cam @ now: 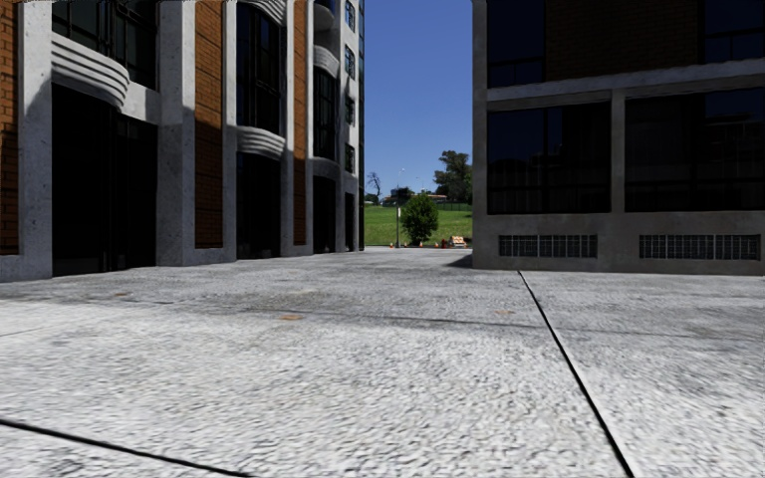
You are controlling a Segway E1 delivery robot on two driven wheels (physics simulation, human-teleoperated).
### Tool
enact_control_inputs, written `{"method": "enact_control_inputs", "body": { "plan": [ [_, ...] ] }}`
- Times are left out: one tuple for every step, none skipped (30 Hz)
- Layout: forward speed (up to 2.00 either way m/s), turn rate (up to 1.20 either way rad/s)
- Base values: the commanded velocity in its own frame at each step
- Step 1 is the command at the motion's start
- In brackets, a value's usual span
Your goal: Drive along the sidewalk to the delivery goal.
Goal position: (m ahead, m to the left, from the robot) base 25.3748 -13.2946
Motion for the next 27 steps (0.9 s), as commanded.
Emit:
{"method": "enact_control_inputs", "body": {
  "plan": [
    [2.00,0.00],
    [2.00,0.00],
    [2.00,0.00],
    [2.00,0.00],
    [2.00,0.00],
    [2.00,0.00],
    [2.00,0.00],
    [2.00,0.00],
    [2.00,0.00],
    [2.00,0.00],
    [2.00,0.00],
    [2.00,0.00],
    [2.00,0.00],
    [2.00,0.00],
    [2.00,0.00],
    [2.00,0.00],
    [2.00,0.00],
    [2.00,0.00],
    [2.00,0.00],
    [2.00,0.00],
    [2.00,0.00],
    [2.00,0.00],
    [2.00,0.00],
    [2.00,0.00],
    [2.00,0.00],
    [2.00,0.00],
    [2.00,0.00]
  ]
}}
